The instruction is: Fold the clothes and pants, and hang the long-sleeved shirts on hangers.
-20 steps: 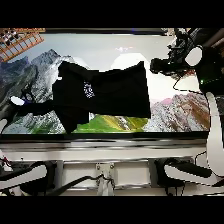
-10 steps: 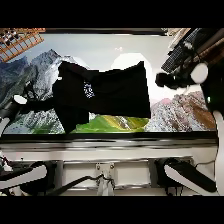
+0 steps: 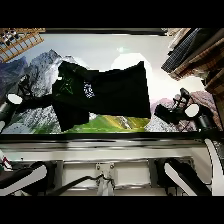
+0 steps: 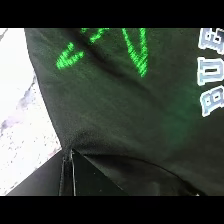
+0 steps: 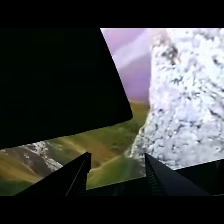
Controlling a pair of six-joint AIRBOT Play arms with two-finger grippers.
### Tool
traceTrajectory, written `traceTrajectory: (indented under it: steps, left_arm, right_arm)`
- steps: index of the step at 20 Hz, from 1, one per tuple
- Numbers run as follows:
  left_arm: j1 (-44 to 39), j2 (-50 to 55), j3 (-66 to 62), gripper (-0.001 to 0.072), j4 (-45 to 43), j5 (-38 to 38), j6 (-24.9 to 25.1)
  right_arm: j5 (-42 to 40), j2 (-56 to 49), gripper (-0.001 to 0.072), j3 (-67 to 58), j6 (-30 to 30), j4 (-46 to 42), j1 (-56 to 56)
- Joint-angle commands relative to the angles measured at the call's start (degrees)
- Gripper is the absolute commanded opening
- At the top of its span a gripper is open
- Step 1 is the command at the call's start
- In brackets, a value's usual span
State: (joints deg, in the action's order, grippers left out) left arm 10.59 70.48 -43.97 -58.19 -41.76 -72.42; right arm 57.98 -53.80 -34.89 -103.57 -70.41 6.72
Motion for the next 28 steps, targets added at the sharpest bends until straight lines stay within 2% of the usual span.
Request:
traceTrajectory:
  steps: [1,14,16,22,24,26,27,28]
  left_arm:
    - [-0.02,-0.48,-0.04,0.0013,0.46,-0.48,0.02]
    - [-0.02,-0.48,-0.04,0.0013,1.9,-0.46,0.04]
    - [-0.02,-0.48,-0.04,0.0013,1.9,-0.44,0.04]
    - [-0.02,-0.48,-0.04,0.0013,1.9,-0.24,0.04]
    - [-0.02,-0.48,-0.04,0.0013,1.88,-0.26,0.04]
    - [0.0,-0.48,-0.04,0.0013,1.88,-0.26,0.04]
    - [0.02,-0.52,-0.04,0.0013,1.88,-0.26,0.04]
    - [0.09,-0.57,-0.04,0.0013,1.88,-0.24,0.04]
  right_arm:
    - [-2.43,-3.43,0.0429,2.69,1.95,3.23,0.74]
    - [-9.18,-10.67,0.0424,2.69,4.46,7.78,0.72]
    - [-9.88,-11.13,0.0386,2.67,5.73,9.29,0.72]
    - [-12.83,-12.55,0.0355,2.56,5.75,10.64,-2.64]
    - [-14.08,-13.99,0.0306,2.51,5.68,10.78,-3.26]
    - [-15.67,-14.19,0.0099,2.51,5.68,10.86,-3.26]
    - [-16.13,-13.99,0.0025,2.49,5.66,10.88,-3.26]
    - [-17.07,-13.6,0.0025,2.49,5.62,10.86,-3.26]
